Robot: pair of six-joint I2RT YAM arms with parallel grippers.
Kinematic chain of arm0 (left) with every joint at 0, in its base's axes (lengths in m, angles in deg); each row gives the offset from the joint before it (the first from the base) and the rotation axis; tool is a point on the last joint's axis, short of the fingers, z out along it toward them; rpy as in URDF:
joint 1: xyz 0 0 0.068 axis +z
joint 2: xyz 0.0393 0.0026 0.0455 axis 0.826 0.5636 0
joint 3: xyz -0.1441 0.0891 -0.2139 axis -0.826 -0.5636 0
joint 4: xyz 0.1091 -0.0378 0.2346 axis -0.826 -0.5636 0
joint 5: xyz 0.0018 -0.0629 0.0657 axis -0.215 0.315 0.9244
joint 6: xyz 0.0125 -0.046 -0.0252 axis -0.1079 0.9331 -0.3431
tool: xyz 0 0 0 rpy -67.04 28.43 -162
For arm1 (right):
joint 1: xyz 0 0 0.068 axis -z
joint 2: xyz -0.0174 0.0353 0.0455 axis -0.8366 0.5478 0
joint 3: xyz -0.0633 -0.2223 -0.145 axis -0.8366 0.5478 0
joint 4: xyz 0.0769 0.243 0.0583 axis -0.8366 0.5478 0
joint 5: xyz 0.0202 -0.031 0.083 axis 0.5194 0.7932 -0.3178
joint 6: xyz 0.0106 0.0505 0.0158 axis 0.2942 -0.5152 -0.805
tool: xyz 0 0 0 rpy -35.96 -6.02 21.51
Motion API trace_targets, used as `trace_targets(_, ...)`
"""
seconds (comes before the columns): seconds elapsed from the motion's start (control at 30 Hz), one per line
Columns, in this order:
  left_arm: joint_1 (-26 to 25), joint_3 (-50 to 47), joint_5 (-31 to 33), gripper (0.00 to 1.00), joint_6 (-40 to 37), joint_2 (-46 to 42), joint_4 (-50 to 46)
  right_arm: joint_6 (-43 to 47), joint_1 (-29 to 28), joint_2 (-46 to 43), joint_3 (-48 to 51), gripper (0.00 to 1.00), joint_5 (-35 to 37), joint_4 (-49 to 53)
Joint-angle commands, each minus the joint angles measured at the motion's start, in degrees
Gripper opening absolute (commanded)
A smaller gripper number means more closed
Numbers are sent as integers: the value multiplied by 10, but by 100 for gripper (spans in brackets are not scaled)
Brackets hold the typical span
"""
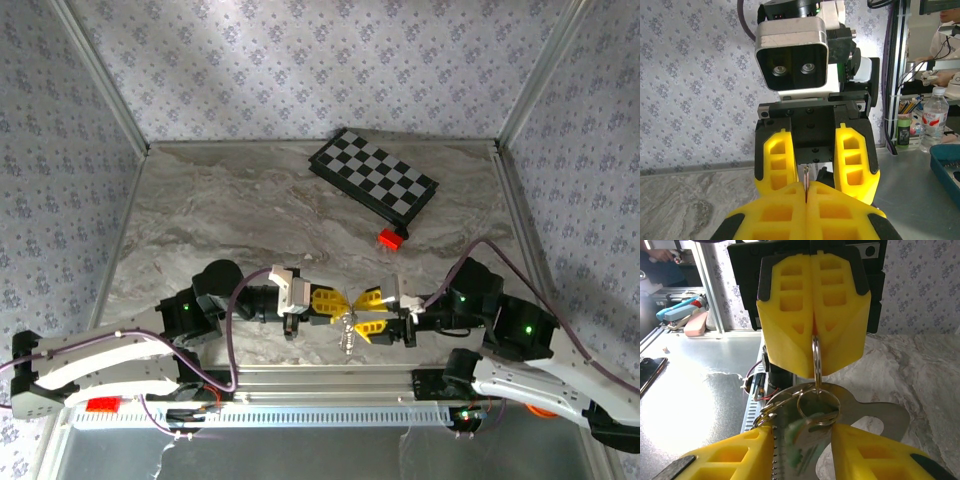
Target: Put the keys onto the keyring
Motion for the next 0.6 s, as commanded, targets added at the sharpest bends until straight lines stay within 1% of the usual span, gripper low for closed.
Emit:
trace_targets(0.0, 1, 4, -1, 0, 8, -14, 37, -13, 2, -6, 7, 34, 2, -24)
trace_targets(0.17, 1, 6, -3, 0, 8, -14, 35, -17, 2, -8, 18, 30, 12, -33)
trace_targets(0.57, 1, 5, 5, 0, 6, -21, 35, -33, 2, -8, 35, 29, 24, -56)
